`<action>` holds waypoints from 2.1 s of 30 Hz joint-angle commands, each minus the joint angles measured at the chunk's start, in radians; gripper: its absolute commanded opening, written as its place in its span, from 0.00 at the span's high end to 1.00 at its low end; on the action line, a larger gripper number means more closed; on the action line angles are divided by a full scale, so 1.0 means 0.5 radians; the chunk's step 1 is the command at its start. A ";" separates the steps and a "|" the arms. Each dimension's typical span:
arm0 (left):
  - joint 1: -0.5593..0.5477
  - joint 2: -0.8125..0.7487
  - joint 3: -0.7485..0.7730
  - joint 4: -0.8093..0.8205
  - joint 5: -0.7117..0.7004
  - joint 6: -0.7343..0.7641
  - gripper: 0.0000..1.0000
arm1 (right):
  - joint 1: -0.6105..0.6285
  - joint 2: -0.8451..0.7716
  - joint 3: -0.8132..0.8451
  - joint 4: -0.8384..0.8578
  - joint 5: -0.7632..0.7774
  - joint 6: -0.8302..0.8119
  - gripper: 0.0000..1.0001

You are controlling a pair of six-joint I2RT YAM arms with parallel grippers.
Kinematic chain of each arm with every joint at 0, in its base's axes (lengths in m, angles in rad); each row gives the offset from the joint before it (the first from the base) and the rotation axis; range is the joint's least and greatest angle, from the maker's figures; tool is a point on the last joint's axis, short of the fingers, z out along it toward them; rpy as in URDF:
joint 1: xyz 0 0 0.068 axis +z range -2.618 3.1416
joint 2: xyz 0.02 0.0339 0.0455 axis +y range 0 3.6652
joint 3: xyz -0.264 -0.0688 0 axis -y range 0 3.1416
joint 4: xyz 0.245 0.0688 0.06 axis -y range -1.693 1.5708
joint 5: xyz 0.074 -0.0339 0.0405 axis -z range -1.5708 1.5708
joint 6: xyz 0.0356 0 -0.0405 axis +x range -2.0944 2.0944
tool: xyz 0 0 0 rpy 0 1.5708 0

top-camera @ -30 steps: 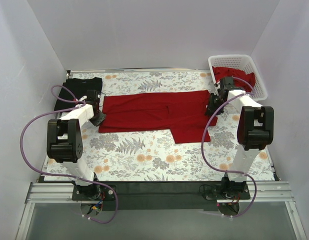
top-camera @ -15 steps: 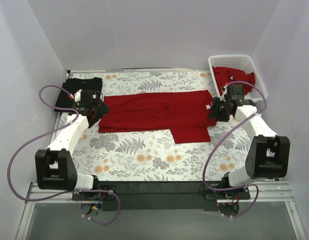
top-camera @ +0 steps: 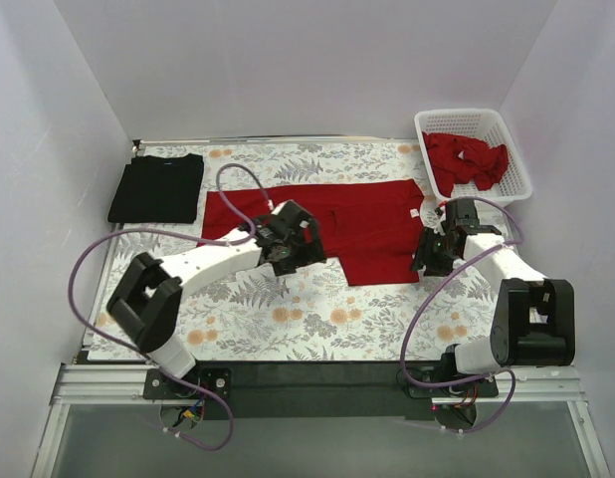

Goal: Fold and stack the t-shirts
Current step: Fold the tshirt

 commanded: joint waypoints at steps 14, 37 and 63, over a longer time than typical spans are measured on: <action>-0.311 0.745 0.610 -0.071 0.039 0.045 0.36 | 0.027 0.100 -0.116 0.197 -0.051 0.029 0.61; -0.364 0.997 0.871 -0.184 0.033 0.125 1.00 | 0.051 0.128 0.006 0.243 -0.186 0.035 0.99; 0.327 1.159 1.362 -0.015 0.643 0.186 1.00 | 0.146 1.168 1.789 0.083 -0.383 -0.096 0.99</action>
